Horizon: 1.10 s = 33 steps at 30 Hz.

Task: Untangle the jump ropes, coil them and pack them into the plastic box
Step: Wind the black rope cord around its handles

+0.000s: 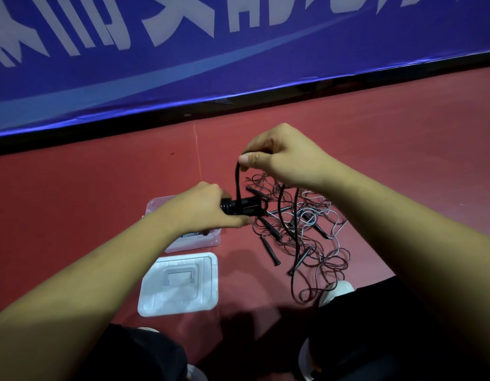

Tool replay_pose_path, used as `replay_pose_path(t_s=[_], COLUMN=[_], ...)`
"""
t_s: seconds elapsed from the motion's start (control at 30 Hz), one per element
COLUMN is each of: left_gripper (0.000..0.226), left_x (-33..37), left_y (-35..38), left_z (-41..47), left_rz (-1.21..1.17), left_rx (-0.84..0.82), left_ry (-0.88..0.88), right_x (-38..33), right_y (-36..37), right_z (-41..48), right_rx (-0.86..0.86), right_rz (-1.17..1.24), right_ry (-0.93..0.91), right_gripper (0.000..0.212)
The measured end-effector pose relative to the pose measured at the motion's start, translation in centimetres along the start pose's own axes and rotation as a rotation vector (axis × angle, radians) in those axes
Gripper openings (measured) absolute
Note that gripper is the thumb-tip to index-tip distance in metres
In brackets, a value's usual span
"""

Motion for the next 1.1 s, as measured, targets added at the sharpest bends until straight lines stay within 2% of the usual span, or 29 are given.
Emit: replay_pose_path(t_s=[0.13,0.27,0.4,0.5,0.6,0.73,0.9,1.0,1.1], left_gripper=[0.037,0.034,0.019,0.042,0.058,0.05,0.016,0.021,0.03], left_x=[1.3,1.3,2.1,2.4,2.5,2.9,1.2,-0.3,-1.9], left_y=[0.4,0.0,-1.2,-2.4,-3.0,-4.2,-7.1,-8.5,-8.8], left_z=[-0.8,-1.4,-2.2,-2.6,-2.9,-2.9,-1.8,-0.7,0.3], left_rz=[-0.042,-0.09,-0.307,-0.584,-0.734,-0.754,-0.639,-0.422,-0.095], left_rx=[-0.077,-0.115,-0.033,0.038,0.064,0.132,0.273,0.426,0.501], left_ry=[0.142,0.238,0.317,0.335,0.373,0.369,0.313,0.262,0.191], right_x=[1.4,2.8,4.7,5.3,5.0,4.4,3.8,2.7,1.1], right_y=[-0.6,-0.4,-0.4,-0.1,0.9,1.7,1.9,2.3,2.3], right_z=[0.6,1.2,0.9,0.8,0.7,0.6,0.7,1.0,1.5], right_rx=[0.069,0.107,0.122,0.045,-0.084,-0.114,-0.067,-0.005,-0.016], right_rz=[-0.003,-0.07,-0.004,0.067,0.107,0.058,-0.02,-0.072,-0.129], right_ry=[0.055,0.08,0.136,0.17,0.201,0.194,0.133,0.077,0.011], right_gripper=[0.015,0.026,0.028,0.019,0.025,0.036,0.035,0.03,0.01])
Point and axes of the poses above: each hand's wrist, its own z-axis towards the middle knuckle, its own y-axis out of the palm, x = y × z, the point moved 2 cm from there along z, towards the middle knuckle, and after that the axes turned 14 degrees about -z, right-handed, at the moved point
